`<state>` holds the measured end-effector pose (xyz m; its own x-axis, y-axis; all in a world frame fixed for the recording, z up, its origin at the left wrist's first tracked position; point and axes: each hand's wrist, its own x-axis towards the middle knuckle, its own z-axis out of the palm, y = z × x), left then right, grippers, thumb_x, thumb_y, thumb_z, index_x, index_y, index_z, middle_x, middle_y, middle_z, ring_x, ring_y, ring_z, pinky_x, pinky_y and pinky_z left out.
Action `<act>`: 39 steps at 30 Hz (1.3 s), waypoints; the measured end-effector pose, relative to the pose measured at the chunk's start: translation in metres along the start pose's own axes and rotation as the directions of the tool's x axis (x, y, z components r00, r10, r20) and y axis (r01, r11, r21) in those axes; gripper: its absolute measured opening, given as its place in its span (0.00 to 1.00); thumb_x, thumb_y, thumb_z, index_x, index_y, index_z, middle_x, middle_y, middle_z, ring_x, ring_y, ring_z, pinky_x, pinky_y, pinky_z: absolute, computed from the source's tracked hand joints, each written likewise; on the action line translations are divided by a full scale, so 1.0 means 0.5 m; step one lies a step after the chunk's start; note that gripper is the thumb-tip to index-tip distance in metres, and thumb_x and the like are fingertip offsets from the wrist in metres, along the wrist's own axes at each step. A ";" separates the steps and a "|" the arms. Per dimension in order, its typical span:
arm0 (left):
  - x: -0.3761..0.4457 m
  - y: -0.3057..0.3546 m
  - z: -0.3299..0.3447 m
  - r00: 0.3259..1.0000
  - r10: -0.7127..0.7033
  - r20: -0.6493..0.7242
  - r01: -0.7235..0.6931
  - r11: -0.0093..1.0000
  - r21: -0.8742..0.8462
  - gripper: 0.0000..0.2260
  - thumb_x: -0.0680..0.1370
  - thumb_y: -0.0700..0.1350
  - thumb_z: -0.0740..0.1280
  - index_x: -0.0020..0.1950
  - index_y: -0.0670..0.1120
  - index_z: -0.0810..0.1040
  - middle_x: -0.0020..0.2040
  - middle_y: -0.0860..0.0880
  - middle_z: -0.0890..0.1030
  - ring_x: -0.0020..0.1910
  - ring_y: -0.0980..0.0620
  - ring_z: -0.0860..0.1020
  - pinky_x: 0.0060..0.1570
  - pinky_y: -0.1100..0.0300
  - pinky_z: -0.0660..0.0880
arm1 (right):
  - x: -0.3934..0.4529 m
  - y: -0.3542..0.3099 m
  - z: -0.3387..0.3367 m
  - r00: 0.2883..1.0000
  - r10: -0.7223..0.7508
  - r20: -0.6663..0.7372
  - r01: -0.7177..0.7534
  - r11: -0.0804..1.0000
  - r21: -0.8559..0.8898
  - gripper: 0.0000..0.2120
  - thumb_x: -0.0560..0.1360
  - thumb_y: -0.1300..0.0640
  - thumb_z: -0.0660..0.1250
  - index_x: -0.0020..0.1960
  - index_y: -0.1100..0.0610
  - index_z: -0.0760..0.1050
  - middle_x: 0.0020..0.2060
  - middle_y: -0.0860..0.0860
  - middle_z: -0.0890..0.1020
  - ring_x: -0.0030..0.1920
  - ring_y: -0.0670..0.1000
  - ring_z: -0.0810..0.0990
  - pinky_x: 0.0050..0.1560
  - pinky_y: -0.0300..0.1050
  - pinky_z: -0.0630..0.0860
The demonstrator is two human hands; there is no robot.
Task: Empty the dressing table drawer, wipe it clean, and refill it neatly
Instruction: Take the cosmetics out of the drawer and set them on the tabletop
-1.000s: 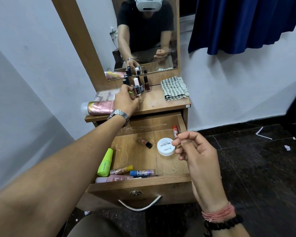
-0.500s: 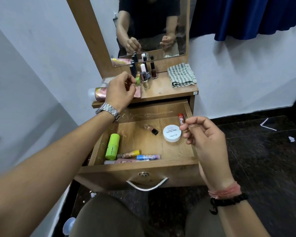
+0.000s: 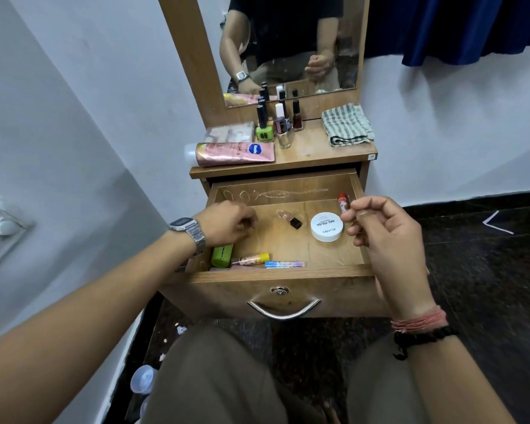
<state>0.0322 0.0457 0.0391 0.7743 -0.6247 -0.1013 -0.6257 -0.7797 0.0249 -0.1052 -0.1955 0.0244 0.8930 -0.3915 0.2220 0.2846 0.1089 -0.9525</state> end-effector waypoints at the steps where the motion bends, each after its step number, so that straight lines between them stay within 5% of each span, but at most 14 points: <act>1: 0.000 0.003 -0.001 1.000 0.012 -0.022 -0.011 1.000 0.016 0.07 0.76 0.44 0.66 0.53 0.49 0.79 0.51 0.51 0.81 0.49 0.51 0.78 0.50 0.53 0.76 | 0.000 -0.001 0.000 1.000 0.001 -0.002 -0.001 1.000 0.000 0.10 0.77 0.64 0.61 0.45 0.52 0.78 0.38 0.51 0.84 0.34 0.44 0.77 0.33 0.33 0.73; 5: 0.013 0.006 -0.035 0.911 0.148 -0.384 -0.122 0.988 0.092 0.07 0.75 0.42 0.67 0.52 0.47 0.78 0.49 0.48 0.79 0.48 0.48 0.76 0.45 0.54 0.75 | 0.000 0.000 0.000 1.000 -0.002 -0.006 0.002 1.000 0.004 0.11 0.78 0.64 0.61 0.45 0.51 0.79 0.38 0.52 0.84 0.35 0.44 0.77 0.33 0.34 0.73; 8: 0.046 -0.030 -0.089 0.835 0.031 -0.549 0.047 0.991 0.127 0.19 0.73 0.43 0.68 0.63 0.49 0.72 0.61 0.47 0.75 0.59 0.43 0.73 0.56 0.48 0.70 | 0.000 0.000 0.001 1.000 0.001 -0.012 -0.001 1.000 0.017 0.12 0.77 0.65 0.61 0.44 0.51 0.79 0.38 0.52 0.84 0.35 0.44 0.77 0.33 0.34 0.74; 11: 0.074 -0.086 -0.135 0.901 -0.232 -0.368 0.305 0.940 0.155 0.31 0.73 0.51 0.69 0.74 0.53 0.61 0.73 0.48 0.66 0.71 0.44 0.64 0.64 0.45 0.60 | -0.001 0.000 0.000 1.000 0.007 -0.008 -0.007 1.000 0.018 0.13 0.77 0.66 0.61 0.44 0.51 0.79 0.38 0.52 0.84 0.35 0.44 0.77 0.33 0.33 0.74; 13: 0.082 -0.115 -0.142 0.921 -0.302 -0.248 0.353 0.914 0.198 0.34 0.73 0.55 0.69 0.75 0.53 0.58 0.74 0.48 0.65 0.72 0.44 0.62 0.65 0.45 0.58 | -0.001 0.001 -0.002 1.000 0.013 -0.010 -0.013 0.999 0.029 0.14 0.77 0.66 0.61 0.44 0.51 0.79 0.38 0.53 0.84 0.35 0.44 0.77 0.33 0.33 0.74; 25: 0.053 -0.152 -0.128 0.907 -0.137 -0.399 0.260 0.927 0.272 0.21 0.71 0.50 0.67 0.63 0.48 0.72 0.58 0.45 0.75 0.54 0.42 0.75 0.53 0.51 0.67 | -0.003 -0.002 0.001 1.000 0.014 -0.006 -0.014 1.000 0.005 0.12 0.78 0.65 0.62 0.44 0.51 0.79 0.39 0.53 0.84 0.35 0.45 0.77 0.33 0.34 0.74; 33: 0.062 -0.139 -0.127 0.900 -0.118 -0.419 0.246 0.932 0.266 0.19 0.74 0.53 0.67 0.61 0.47 0.70 0.56 0.45 0.78 0.50 0.42 0.76 0.44 0.54 0.69 | -0.008 0.002 0.012 1.000 -0.003 0.025 0.008 0.984 -0.180 0.13 0.78 0.64 0.62 0.44 0.47 0.78 0.39 0.48 0.84 0.33 0.45 0.77 0.33 0.32 0.72; 36: 0.065 -0.130 -0.149 0.797 -0.167 -0.581 0.233 0.972 0.041 0.17 0.73 0.51 0.68 0.59 0.46 0.72 0.49 0.47 0.80 0.41 0.46 0.77 0.37 0.59 0.67 | -0.021 -0.006 0.027 0.996 -0.042 0.077 0.065 0.941 -0.332 0.10 0.76 0.59 0.63 0.45 0.44 0.77 0.41 0.43 0.83 0.34 0.53 0.79 0.35 0.42 0.77; 39: 0.085 -0.128 -0.187 0.620 -0.414 -0.666 0.091 0.882 -0.463 0.16 0.74 0.50 0.69 0.58 0.46 0.72 0.47 0.54 0.78 0.40 0.57 0.77 0.36 0.67 0.70 | -0.032 -0.015 0.043 0.989 -0.040 0.142 0.106 0.860 -0.498 0.08 0.74 0.55 0.64 0.46 0.42 0.76 0.41 0.38 0.83 0.36 0.53 0.81 0.39 0.54 0.79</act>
<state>0.1139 0.0649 0.1261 0.8021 -0.0945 0.5896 -0.4378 -0.7646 0.4730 -0.1142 -0.1706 0.0322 0.9213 -0.2623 0.2871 0.1657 -0.4032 -0.9000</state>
